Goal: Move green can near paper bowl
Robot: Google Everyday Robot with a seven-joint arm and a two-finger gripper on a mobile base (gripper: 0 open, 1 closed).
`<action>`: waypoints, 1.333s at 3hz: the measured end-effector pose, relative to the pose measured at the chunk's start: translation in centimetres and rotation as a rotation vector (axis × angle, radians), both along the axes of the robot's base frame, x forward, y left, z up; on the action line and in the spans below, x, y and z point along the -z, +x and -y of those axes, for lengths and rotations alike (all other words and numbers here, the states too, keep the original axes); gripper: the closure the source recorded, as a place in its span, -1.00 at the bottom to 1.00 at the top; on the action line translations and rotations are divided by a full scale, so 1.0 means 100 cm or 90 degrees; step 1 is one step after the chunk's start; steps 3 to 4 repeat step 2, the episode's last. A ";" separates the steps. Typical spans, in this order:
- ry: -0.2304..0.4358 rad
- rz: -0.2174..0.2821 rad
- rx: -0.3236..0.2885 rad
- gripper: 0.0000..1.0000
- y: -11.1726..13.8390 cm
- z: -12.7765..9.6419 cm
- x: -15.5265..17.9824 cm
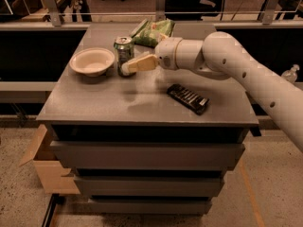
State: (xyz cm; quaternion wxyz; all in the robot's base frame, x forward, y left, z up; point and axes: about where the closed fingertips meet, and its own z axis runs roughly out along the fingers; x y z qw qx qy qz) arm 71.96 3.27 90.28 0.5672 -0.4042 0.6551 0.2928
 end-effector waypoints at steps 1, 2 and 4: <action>-0.020 0.009 0.054 -1.00 -0.003 0.043 -0.006; -0.049 0.021 0.117 -1.00 -0.008 0.089 -0.015; -0.049 0.021 0.117 -1.00 -0.008 0.089 -0.015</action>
Offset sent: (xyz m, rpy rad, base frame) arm -0.0177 -0.1605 0.0329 -0.1448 -0.0620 -0.3326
